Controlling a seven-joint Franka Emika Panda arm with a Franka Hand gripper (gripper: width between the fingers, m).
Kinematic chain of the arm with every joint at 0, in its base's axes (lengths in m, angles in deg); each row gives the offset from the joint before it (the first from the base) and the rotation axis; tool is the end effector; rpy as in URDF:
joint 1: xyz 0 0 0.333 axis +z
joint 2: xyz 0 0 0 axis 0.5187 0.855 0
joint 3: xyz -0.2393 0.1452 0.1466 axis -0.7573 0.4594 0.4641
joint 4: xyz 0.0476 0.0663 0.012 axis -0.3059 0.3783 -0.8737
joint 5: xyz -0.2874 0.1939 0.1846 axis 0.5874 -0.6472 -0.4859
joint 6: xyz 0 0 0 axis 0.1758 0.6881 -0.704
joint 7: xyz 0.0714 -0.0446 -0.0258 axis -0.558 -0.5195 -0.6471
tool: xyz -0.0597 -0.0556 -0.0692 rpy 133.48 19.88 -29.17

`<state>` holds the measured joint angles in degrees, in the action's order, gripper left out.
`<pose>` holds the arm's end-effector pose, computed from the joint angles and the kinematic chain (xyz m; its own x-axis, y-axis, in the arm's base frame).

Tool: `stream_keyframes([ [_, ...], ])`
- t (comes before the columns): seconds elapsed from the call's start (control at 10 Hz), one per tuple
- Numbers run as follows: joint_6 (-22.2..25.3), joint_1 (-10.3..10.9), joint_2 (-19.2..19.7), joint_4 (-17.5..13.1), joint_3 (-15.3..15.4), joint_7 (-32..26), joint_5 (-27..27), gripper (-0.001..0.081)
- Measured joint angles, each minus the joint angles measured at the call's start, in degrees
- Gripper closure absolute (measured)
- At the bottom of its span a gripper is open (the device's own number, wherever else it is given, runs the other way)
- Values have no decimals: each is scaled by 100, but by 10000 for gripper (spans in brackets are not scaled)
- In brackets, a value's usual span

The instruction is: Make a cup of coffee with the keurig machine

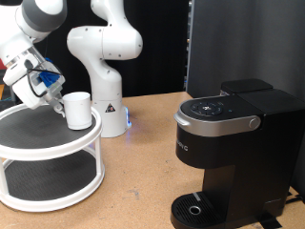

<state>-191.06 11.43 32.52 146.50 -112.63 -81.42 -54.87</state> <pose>0.2310 -0.2283 0.3196 0.8340 0.3131 0.4543 0.4929 -0.7927 -0.3586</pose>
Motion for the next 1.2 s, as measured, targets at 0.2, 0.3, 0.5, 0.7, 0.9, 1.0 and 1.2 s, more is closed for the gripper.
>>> stream_keyframes([
  [0.2, 141, 0, -77, -106, 26, 234, -12, 730],
  [0.3, 394, -2, -162, -212, 44, 399, -12, 730],
  [0.5, 963, -9, -375, -455, 105, 714, 21, 730],
  [0.7, 1413, -17, -520, -668, 150, 776, 187, 730],
  [0.9, 1325, -17, -507, -601, 152, 914, 66, 730],
  [1.0, 1112, -10, -513, -485, 227, 1145, -155, 730],
  [1.2, 375, 108, -511, -158, 599, 1603, -716, 730],
])
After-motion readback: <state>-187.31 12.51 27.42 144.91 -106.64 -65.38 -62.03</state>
